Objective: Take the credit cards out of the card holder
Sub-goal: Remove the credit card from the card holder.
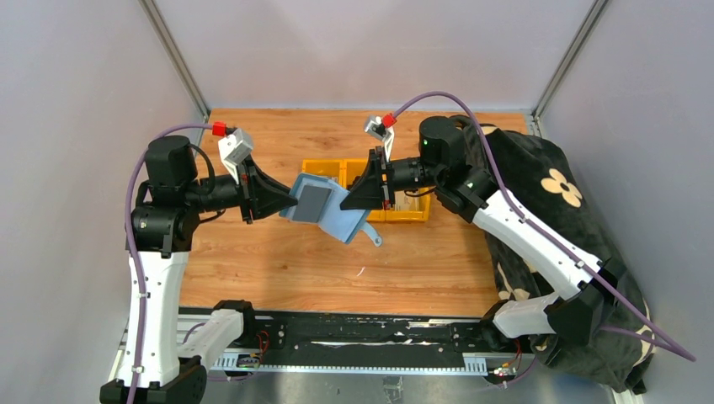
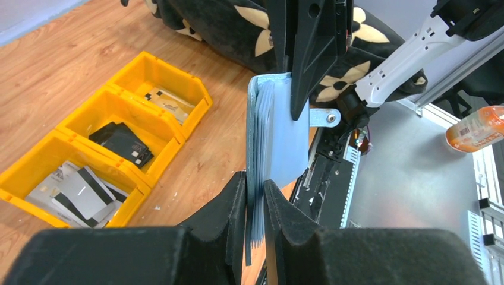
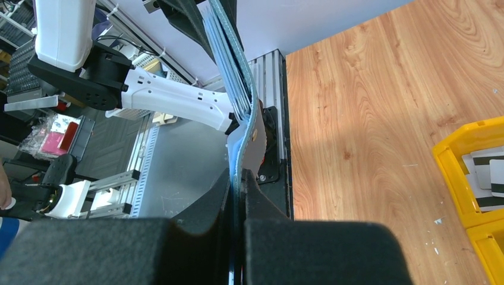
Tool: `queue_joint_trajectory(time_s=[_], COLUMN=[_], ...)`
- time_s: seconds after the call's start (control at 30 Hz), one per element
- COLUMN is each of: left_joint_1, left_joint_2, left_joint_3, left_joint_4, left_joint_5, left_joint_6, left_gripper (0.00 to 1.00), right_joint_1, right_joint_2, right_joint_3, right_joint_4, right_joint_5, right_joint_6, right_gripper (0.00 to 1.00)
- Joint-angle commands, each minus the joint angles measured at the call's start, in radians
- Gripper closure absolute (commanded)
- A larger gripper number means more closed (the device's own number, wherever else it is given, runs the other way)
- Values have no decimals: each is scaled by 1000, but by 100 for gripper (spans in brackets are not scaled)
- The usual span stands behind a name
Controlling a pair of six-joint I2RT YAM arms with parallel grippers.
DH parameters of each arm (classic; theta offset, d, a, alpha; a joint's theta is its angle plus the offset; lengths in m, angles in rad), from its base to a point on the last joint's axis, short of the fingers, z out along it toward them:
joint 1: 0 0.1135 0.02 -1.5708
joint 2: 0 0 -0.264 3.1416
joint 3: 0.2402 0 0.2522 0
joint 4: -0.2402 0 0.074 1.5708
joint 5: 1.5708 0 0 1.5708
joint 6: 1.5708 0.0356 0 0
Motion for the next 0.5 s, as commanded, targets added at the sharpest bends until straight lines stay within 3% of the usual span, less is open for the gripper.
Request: queue_joint_trajectory(time_s=[0.0, 0.2, 0.33, 0.47], left_joint_1=[6, 6, 6, 5], left_joint_2=[-14, -18, -11, -18], left_joint_3=[-1, 0, -10, 3], left_joint_4=[-58, -59, -58, -58], left_joint_5=[15, 38, 64, 69], left_joint_6=[78, 82, 55, 57], left_gripper=[81, 83, 70, 70], right_joint_1=[-15, -14, -11, -13], right_joint_2=[-33, -33, -25, -33], right_joint_3=[-12, -18, -22, -30], right_joint_4=[72, 131, 166, 142], right_joint_5=[-35, -48, -57, -52], right_joint_6=[20, 48, 67, 44], right_gripper=[100, 100, 100, 100])
